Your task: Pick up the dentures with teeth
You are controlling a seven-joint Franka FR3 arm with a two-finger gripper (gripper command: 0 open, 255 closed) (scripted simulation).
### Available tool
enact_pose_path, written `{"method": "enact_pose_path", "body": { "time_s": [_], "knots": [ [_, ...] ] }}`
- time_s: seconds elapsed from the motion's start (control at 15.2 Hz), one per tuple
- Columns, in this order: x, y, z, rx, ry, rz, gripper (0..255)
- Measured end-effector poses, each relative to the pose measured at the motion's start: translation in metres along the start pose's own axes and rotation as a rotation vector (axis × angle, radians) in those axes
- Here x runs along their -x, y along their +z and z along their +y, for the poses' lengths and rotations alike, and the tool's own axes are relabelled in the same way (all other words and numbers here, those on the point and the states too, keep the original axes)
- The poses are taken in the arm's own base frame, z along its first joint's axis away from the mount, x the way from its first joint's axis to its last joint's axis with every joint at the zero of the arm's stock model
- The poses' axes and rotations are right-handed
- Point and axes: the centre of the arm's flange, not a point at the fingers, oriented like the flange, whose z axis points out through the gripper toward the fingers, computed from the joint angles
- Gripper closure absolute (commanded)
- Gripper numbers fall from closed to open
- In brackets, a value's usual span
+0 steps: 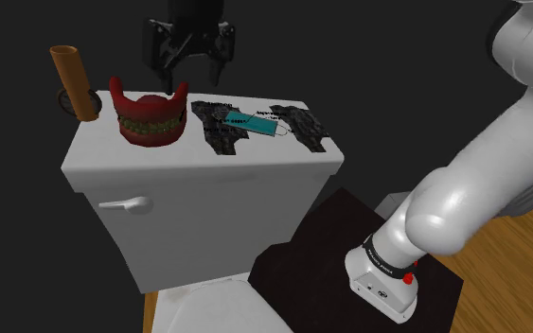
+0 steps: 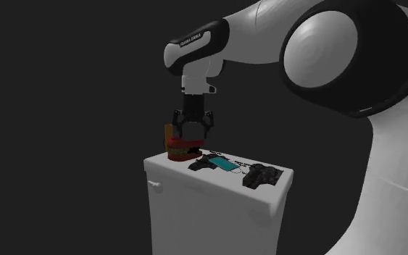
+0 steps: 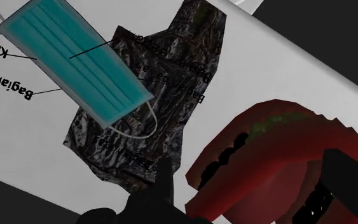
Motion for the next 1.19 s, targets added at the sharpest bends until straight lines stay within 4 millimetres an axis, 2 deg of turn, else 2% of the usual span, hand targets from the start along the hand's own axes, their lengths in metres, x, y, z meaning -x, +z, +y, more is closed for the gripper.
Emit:
{"method": "enact_pose_path", "body": {
  "time_s": [0.4,0.53,0.73,1.06,1.12,1.19],
  "knots": [
    [-0.036,0.002,-0.064,-0.029,0.011,-0.027,0],
    [-0.041,0.001,-0.083,-0.037,0.015,-0.034,0],
    [-0.046,0.014,-0.090,-0.038,0.019,-0.037,0],
    [-0.045,0.039,-0.089,-0.038,0.019,-0.037,0],
    [-0.045,0.040,-0.089,-0.038,0.019,-0.037,255],
    [-0.045,0.041,-0.089,-0.039,0.019,-0.037,255]
  ]
}}
